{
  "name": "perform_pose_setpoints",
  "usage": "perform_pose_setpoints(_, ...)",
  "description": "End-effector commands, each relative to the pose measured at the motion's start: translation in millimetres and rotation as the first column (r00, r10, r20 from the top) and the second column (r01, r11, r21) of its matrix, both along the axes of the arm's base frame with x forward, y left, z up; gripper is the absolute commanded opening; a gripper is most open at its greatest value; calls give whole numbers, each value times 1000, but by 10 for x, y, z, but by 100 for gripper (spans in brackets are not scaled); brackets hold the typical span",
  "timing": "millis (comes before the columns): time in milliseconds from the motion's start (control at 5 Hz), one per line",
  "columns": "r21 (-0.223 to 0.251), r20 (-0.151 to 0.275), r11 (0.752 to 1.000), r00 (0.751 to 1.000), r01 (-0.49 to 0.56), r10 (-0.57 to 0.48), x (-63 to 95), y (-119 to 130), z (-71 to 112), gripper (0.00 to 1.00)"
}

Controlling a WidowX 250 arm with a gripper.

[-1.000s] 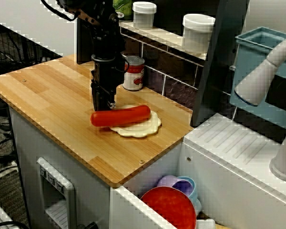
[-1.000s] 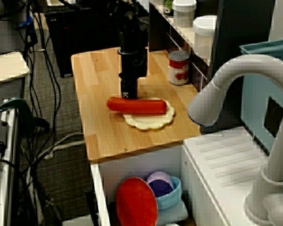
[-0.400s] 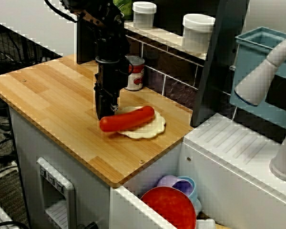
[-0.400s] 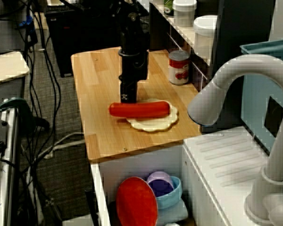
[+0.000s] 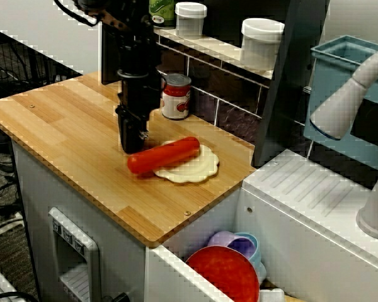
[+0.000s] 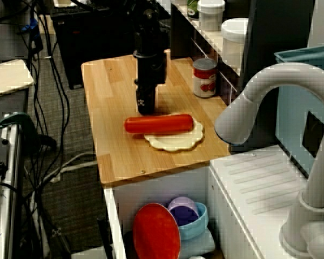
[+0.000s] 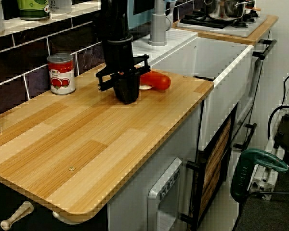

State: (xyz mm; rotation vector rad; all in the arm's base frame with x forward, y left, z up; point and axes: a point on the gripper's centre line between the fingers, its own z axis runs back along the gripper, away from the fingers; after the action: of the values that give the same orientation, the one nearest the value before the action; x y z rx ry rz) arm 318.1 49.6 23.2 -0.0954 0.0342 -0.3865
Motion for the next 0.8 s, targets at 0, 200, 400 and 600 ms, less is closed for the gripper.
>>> perform_pose_setpoints(0, -22, 82, 999, 996, -31, 33, -43, 306, 286, 100)
perform_pose_setpoints(200, -22, 87, 999, 996, -26, 28, -77, 340, 311, 100)
perform_pose_setpoints(400, 8, 102, 1000, 995, 13, -14, -121, 359, 308, 100)
perform_pose_setpoints(600, 70, 120, 996, 990, 64, -72, -121, 394, 300, 100)
